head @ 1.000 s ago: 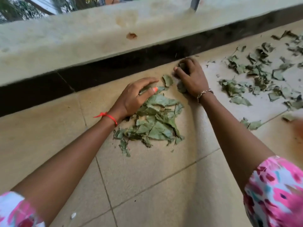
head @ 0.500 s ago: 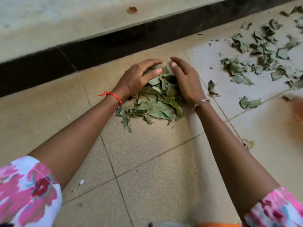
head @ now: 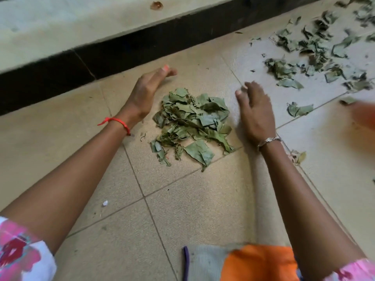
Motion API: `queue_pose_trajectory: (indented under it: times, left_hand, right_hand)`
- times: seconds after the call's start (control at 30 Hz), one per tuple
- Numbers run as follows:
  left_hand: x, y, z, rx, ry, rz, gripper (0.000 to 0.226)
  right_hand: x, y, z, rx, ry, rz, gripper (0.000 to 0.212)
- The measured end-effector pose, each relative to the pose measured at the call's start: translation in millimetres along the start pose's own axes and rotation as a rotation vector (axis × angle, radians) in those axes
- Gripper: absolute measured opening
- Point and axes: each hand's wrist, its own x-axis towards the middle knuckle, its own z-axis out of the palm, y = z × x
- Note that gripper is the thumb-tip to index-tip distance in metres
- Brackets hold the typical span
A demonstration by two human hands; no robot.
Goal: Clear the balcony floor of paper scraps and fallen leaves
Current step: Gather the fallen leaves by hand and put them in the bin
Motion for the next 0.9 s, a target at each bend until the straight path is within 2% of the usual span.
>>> queue_pose_trajectory:
  times: [0.13, 0.2, 0.3, 0.37, 0.47, 0.5, 0.57, 0.63, 0.7, 0.73, 0.83, 0.9]
  left_hand:
    - [-25, -7, 22, 0.162, -0.017, -0.014, 0.062]
    - [-32, -5, 30, 0.132, -0.041, 0.012, 0.058]
    - [-35, -4, 31, 0.074, 0.0, 0.047, 0.055]
    - [-37, -5, 30, 0.145, 0.037, 0.059, 0.057]
    - [-40, -8, 33, 0.256, 0.016, 0.076, 0.059]
    - [-41, -9, 34, 0.276, 0.012, 0.077, 0.059]
    - [-43, -8, 35, 0.242, 0.024, 0.061, 0.058]
    - [-43, -4, 32, 0.133, 0.05, 0.052, 0.056]
    - [-42, -1, 24, 0.093, 0.083, 0.058, 0.056]
    - [-42, 0, 18, 0.099, 0.085, 0.049, 0.057]
    - [-48, -4, 6, 0.124, 0.029, 0.004, 0.061]
    - [-55, -7, 7, 0.202, -0.005, -0.001, 0.061]
  right_hand:
    - [-18, -21, 20, -0.054, -0.08, -0.143, 0.058]
    - [-25, -28, 23, 0.097, -0.119, -0.186, 0.051]
    - [-28, -37, 25, 0.352, -0.079, -0.2, 0.042]
    - [-22, -43, 29, 0.309, -0.096, -0.194, 0.046]
    - [-17, -51, 39, 0.059, -0.226, -0.257, 0.056]
    - [-19, -53, 41, 0.051, -0.267, -0.282, 0.055]
    - [-29, -57, 39, 0.193, -0.292, -0.294, 0.047]
    - [-42, -57, 30, 0.384, -0.16, -0.237, 0.046]
    - [-59, -54, 18, 0.46, -0.058, -0.201, 0.054]
    - [-69, -51, 14, 0.432, -0.089, -0.2, 0.06]
    - [-102, -40, 16, 0.07, -0.263, -0.273, 0.1]
    - [-113, -32, 27, -0.176, -0.246, -0.354, 0.115]
